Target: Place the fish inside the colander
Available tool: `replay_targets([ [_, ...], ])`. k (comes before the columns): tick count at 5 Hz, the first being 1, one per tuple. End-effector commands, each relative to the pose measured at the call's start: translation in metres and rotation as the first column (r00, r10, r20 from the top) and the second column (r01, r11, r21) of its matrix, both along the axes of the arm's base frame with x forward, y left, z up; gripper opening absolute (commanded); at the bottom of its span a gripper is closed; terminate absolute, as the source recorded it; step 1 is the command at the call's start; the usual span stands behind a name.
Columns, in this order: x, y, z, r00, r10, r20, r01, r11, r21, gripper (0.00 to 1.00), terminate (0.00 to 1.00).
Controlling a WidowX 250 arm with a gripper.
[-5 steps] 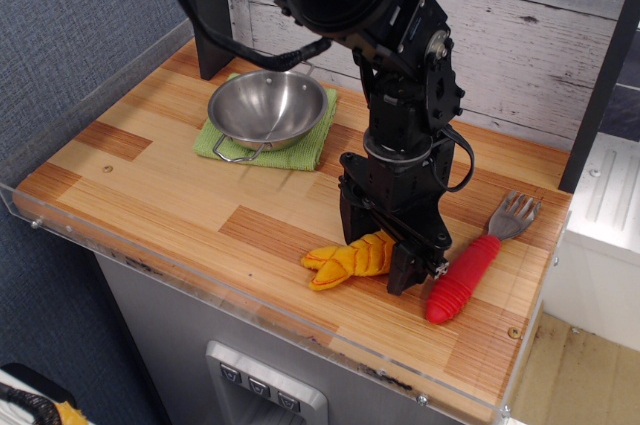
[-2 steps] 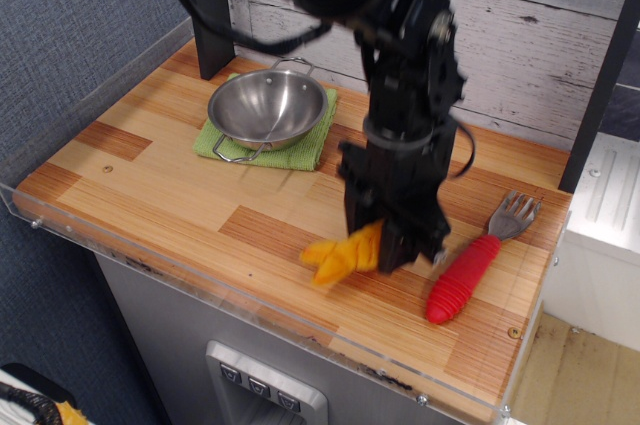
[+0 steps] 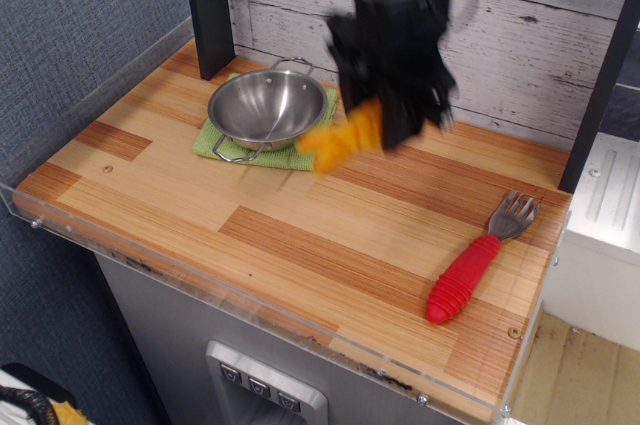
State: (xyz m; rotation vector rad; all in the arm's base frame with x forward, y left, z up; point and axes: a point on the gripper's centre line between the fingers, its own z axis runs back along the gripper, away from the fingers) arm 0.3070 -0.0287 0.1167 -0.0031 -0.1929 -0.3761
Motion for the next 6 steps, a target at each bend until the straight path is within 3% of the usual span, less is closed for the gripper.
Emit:
replay_targets([
  [1, 0.0, 0.073, 0.024, 0.98, 0.196, 0.021, -0.196, 0.98, -0.029, 0.0, 0.0],
  [3, 0.0, 0.127, 0.008, 0.951, 0.306, 0.041, -0.305, 0.952, -0.025, 0.0, 0.0],
  [4, 0.012, 0.142, 0.009, 0.945, 0.322, 0.063, -0.321, 0.947, -0.017, 0.0, 0.0],
  [6, 0.032, 0.15, 0.009, 0.938, 0.339, 0.078, -0.335, 0.94, -0.059, 0.0, 0.0],
])
